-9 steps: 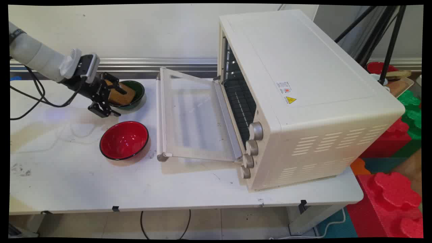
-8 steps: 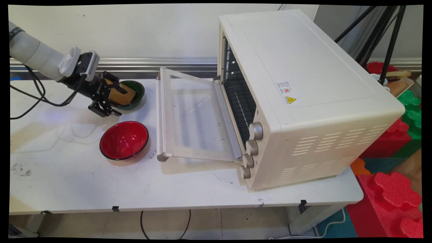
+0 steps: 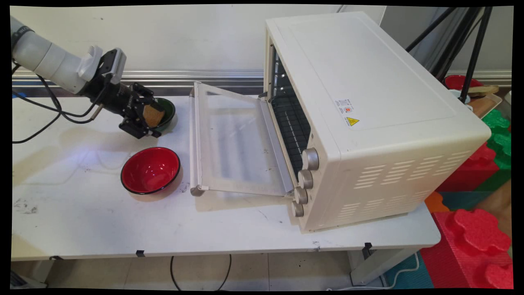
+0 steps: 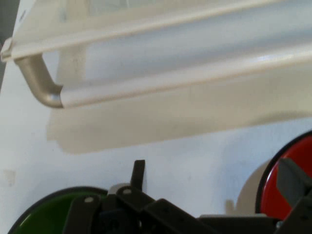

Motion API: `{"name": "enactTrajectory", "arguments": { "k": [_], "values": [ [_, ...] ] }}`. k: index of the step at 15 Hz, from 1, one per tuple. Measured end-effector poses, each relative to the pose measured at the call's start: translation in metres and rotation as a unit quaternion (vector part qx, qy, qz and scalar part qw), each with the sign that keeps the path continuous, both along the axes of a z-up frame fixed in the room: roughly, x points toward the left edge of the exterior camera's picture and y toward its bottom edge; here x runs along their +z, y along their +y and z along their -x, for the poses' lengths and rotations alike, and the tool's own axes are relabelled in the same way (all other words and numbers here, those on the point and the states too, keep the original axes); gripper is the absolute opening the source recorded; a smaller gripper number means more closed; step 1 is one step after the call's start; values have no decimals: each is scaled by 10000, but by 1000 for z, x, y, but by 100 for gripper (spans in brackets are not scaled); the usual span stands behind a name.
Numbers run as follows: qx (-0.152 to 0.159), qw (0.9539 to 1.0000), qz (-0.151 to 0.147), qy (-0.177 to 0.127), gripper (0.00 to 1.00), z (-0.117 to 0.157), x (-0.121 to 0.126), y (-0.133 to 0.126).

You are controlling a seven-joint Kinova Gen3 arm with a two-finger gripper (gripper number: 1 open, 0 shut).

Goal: Close the oven

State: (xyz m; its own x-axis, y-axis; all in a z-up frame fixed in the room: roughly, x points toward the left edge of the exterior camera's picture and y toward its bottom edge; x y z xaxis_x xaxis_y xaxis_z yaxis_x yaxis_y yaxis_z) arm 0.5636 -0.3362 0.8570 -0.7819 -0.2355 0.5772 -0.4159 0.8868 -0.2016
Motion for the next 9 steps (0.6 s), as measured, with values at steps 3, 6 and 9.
{"name": "enactTrajectory", "arguments": {
  "k": [3, 6, 9],
  "values": [
    [90, 9998, -59, 137, 100, 5, -1, -2],
    [157, 9996, -123, 204, 100, 8, -6, -2],
    [217, 9992, -185, 264, 100, 11, -14, -4]
  ]
}}
